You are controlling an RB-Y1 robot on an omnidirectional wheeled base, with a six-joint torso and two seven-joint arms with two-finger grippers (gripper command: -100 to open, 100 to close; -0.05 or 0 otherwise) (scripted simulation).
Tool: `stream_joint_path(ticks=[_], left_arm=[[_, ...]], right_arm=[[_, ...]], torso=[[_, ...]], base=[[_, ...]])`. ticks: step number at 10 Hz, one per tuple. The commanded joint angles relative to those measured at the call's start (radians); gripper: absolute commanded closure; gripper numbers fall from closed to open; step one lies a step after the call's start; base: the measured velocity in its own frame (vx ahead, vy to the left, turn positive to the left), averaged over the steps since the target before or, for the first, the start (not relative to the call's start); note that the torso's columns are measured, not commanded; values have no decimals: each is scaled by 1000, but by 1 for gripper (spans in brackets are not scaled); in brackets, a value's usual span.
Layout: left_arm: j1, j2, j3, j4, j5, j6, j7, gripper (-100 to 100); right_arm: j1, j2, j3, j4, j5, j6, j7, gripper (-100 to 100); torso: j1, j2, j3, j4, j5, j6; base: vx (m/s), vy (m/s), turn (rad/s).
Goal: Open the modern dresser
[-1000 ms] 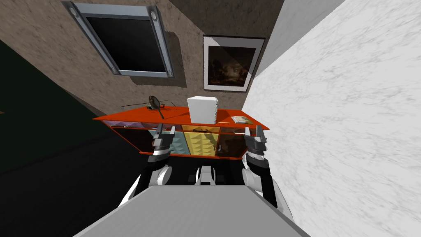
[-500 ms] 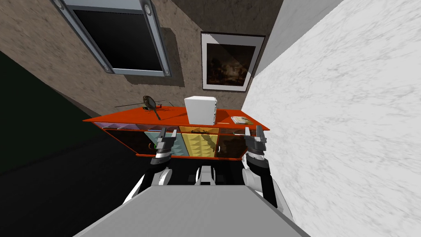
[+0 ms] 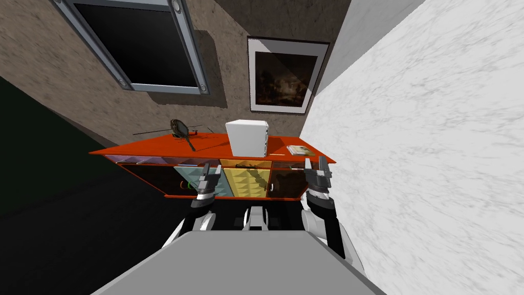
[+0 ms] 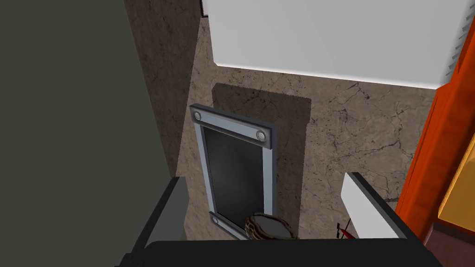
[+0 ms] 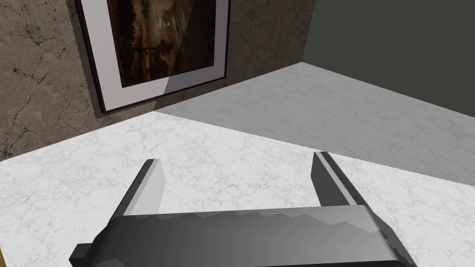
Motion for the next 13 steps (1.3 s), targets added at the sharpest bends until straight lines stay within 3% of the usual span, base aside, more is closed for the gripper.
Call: stream_joint_path(ticks=[1, 7, 13], left_arm=[[-2, -8, -7, 62, -4, -50, -3, -100], [-12, -18, -18, 199, -10, -154, -8, -100], [-20, 0, -29, 335, -16, -259, -13, -100]], right_arm=[[0, 0, 0, 0, 0, 0, 0, 0], [0, 0, 0, 0, 0, 0, 0, 0], [0, 0, 0, 0, 0, 0, 0, 0]], torso=[[0, 0, 0, 0, 0, 0], [0, 0, 0, 0, 0, 0], [0, -1, 0, 0, 0, 0]], base=[[44, -7, -27], [45, -10, -25], [42, -7, -26]])
